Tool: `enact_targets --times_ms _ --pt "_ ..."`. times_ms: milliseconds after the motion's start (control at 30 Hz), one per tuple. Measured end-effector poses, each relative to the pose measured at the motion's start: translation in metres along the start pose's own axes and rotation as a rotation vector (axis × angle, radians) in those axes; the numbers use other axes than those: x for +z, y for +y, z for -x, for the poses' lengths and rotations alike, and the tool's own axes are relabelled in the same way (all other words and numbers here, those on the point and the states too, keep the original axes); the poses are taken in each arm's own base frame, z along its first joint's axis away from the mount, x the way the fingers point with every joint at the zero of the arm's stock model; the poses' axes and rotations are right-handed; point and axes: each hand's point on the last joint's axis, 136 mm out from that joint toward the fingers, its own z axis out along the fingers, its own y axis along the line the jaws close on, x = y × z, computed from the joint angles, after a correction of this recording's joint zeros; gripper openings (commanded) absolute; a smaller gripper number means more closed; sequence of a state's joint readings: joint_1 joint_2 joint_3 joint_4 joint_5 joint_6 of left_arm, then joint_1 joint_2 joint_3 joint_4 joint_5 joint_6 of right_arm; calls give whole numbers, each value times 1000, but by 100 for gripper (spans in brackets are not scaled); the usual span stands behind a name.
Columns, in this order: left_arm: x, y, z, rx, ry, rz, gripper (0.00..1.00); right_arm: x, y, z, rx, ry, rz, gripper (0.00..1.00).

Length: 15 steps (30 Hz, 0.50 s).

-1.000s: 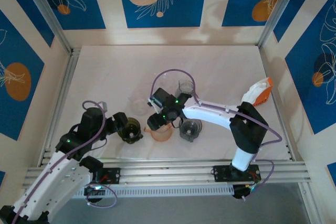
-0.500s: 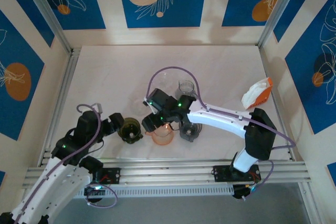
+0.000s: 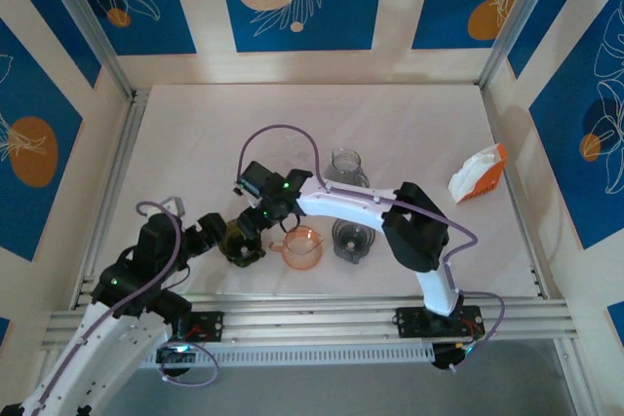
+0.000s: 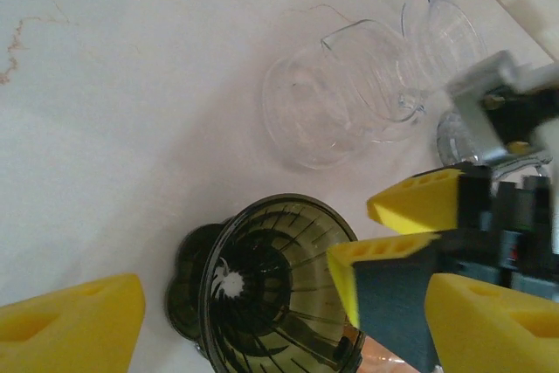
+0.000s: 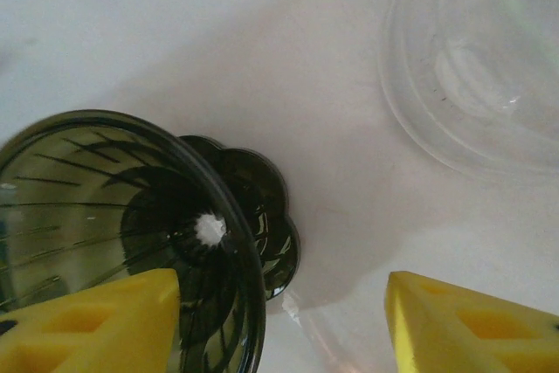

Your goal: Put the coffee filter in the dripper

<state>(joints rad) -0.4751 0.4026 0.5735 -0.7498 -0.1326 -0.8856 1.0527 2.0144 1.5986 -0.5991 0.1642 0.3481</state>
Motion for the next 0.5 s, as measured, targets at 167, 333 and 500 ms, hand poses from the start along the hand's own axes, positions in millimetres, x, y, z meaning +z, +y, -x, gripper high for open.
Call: enact_targets --times_ms 167,333,500 --pt "-1 1 0 -1 -6 -6 85 9 2 -2 0 25 15 41" --pt "2 4 -3 -4 0 2 85 8 8 -2 0 27 44 23" --pt "1 4 -3 -4 -5 0 86 6 16 3 11 16 88 8"
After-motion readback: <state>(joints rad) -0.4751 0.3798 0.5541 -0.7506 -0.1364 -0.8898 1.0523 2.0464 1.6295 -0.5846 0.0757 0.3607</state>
